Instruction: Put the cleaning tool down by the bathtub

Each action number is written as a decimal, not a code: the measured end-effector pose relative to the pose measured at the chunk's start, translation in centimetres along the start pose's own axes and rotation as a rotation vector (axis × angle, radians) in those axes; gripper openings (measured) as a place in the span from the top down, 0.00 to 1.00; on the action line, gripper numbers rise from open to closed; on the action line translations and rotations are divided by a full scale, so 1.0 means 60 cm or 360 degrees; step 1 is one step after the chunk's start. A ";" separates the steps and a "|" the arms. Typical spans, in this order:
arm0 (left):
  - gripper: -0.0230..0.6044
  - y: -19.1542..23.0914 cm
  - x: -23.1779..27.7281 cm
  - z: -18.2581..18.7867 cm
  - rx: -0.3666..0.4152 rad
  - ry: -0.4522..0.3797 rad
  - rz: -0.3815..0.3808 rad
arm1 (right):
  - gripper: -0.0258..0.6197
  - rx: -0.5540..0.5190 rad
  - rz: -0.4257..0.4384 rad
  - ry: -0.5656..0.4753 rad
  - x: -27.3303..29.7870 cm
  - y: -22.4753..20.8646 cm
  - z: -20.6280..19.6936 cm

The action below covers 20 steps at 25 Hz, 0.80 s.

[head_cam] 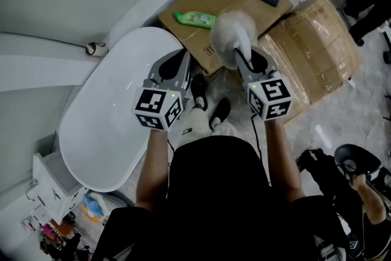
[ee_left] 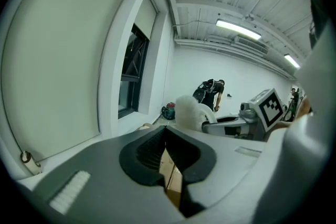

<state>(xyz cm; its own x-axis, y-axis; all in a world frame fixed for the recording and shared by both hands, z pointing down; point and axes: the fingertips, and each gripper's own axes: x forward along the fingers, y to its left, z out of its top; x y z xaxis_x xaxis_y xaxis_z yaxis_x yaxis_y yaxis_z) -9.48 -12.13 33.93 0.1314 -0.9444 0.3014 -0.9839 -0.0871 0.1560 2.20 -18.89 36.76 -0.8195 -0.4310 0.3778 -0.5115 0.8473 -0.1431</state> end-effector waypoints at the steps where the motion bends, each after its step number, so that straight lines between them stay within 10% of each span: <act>1: 0.97 0.005 0.002 -0.002 -0.0005 0.0004 -0.0001 | 0.82 0.0009 0.0003 0.0013 0.009 0.001 -0.005; 20: 0.97 0.120 0.093 -0.031 -0.0086 0.0086 -0.0085 | 0.82 -0.0026 0.0008 0.0341 0.176 -0.001 -0.108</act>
<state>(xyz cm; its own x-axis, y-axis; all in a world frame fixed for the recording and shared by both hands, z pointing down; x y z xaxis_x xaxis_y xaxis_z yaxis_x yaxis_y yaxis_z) -15.58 -17.44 38.51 0.1912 -0.9202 0.3417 -0.9676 -0.1182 0.2232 -4.72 -21.48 46.70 -0.7475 -0.3522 0.5632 -0.5017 0.8550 -0.1313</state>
